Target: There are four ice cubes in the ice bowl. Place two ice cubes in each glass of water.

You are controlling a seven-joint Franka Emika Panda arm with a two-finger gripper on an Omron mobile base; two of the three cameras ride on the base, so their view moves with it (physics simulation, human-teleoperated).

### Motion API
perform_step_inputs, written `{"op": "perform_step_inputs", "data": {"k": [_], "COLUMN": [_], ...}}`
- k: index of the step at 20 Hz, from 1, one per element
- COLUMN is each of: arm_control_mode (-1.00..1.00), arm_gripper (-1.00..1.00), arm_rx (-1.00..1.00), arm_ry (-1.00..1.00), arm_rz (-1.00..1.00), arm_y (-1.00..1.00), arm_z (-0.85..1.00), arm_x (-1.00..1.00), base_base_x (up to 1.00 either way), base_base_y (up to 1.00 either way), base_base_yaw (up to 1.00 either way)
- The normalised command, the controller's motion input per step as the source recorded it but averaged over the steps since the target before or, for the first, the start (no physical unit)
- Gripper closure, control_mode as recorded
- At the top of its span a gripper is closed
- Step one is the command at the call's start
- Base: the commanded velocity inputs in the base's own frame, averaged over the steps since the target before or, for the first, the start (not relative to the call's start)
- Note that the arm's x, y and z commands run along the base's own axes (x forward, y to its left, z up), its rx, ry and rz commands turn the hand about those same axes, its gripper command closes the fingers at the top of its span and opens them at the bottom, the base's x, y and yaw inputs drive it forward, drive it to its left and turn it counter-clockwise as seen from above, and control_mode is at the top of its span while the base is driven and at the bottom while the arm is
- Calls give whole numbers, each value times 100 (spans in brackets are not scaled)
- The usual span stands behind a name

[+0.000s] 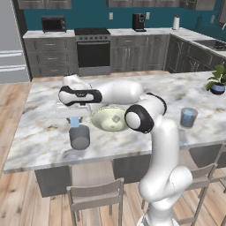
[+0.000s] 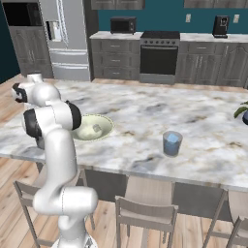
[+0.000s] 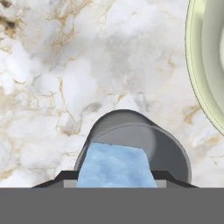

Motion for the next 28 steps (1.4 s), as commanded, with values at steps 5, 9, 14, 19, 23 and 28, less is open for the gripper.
{"op": "perform_step_inputs", "data": {"k": [5, 9, 14, 19, 23, 28], "arm_control_mode": [-100, -100, -100, -100, -100, -100], "arm_gripper": [100, 100, 100, -100, -100, -100], "arm_rx": [0, 0, 0, 0, 0, 0], "arm_ry": [0, 0, 0, 0, 0, -4], "arm_rz": [0, 0, 0, 0, 0, 0], "arm_y": [0, 0, 0, 0, 0, -4], "arm_z": [-26, -3, -11, -10, -1, 1], "arm_x": [0, 0, 2, 3, -4, -36], "base_base_x": [0, 0, 0, 0, 0, 0], "base_base_y": [0, 0, 0, 0, 0, 0], "base_base_yaw": [0, 0, 0, 0, 0, 0]}}
